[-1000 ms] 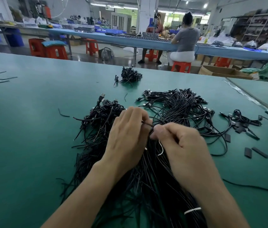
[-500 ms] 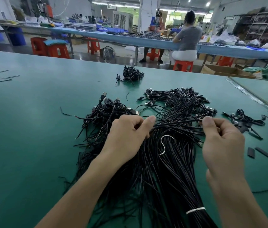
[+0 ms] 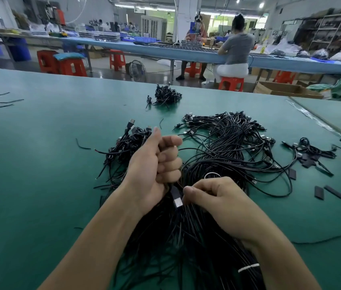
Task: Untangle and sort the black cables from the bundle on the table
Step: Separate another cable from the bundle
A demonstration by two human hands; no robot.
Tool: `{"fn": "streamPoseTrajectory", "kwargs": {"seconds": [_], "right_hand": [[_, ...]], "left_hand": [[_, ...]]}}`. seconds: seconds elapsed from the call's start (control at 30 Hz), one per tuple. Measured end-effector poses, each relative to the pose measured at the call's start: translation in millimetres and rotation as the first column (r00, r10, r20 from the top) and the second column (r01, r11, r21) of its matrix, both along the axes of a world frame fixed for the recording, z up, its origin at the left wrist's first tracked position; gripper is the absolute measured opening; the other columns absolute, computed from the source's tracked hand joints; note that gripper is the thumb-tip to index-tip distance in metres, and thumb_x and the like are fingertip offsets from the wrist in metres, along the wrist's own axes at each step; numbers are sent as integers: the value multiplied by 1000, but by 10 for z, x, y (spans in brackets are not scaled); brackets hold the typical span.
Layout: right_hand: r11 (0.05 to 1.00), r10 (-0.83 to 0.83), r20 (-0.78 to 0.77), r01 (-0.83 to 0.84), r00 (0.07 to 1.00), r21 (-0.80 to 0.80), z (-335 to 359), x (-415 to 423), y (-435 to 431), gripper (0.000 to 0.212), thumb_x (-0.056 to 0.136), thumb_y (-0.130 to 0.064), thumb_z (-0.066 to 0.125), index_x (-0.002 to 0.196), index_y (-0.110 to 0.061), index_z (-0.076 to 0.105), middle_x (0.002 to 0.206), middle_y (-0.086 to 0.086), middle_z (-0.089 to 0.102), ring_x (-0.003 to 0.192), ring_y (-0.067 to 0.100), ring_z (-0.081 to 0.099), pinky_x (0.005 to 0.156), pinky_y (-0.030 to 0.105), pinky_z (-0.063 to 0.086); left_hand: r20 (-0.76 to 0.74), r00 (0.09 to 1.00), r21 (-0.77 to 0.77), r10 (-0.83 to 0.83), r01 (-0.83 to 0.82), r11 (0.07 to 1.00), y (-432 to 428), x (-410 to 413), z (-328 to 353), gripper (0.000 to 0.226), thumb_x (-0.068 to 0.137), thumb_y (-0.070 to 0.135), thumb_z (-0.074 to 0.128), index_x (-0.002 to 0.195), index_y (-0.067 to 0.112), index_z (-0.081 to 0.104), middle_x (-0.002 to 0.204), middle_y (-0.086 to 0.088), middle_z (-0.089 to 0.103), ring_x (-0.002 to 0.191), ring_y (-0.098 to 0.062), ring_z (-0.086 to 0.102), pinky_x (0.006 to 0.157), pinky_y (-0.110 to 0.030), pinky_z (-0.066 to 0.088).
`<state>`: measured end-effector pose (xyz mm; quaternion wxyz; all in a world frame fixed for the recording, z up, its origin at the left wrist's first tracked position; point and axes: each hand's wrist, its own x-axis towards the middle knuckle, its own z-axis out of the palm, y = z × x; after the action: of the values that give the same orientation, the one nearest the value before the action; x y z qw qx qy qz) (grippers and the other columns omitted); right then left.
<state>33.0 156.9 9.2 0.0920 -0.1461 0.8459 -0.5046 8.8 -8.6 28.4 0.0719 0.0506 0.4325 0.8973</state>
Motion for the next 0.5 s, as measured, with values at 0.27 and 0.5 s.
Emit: {"fn": "streamPoseTrajectory", "kwargs": {"seconds": [0.27,0.5], "right_hand": [[993,107,-235,-92,966,73,357,163,33,28,91,-51,53,79,-33,71,68,8,64,65,29,59,62,42,49],[956,-232,-397,134,888,-261,376,97,89,26,75,-48,69,72,-23,71,57,7,60,51,17,47,49,30,40]], "left_hand": [[-284,957,-556,61,-216,803,78,55,-82,43,108,26,35,93,22,75,74,6,73,75,-7,69,68,-16,54],[-80,956,-636,-284,171,753,143,235,54,71,103,60,26,52,21,58,40,9,32,33,-5,29,37,-15,25]]}}
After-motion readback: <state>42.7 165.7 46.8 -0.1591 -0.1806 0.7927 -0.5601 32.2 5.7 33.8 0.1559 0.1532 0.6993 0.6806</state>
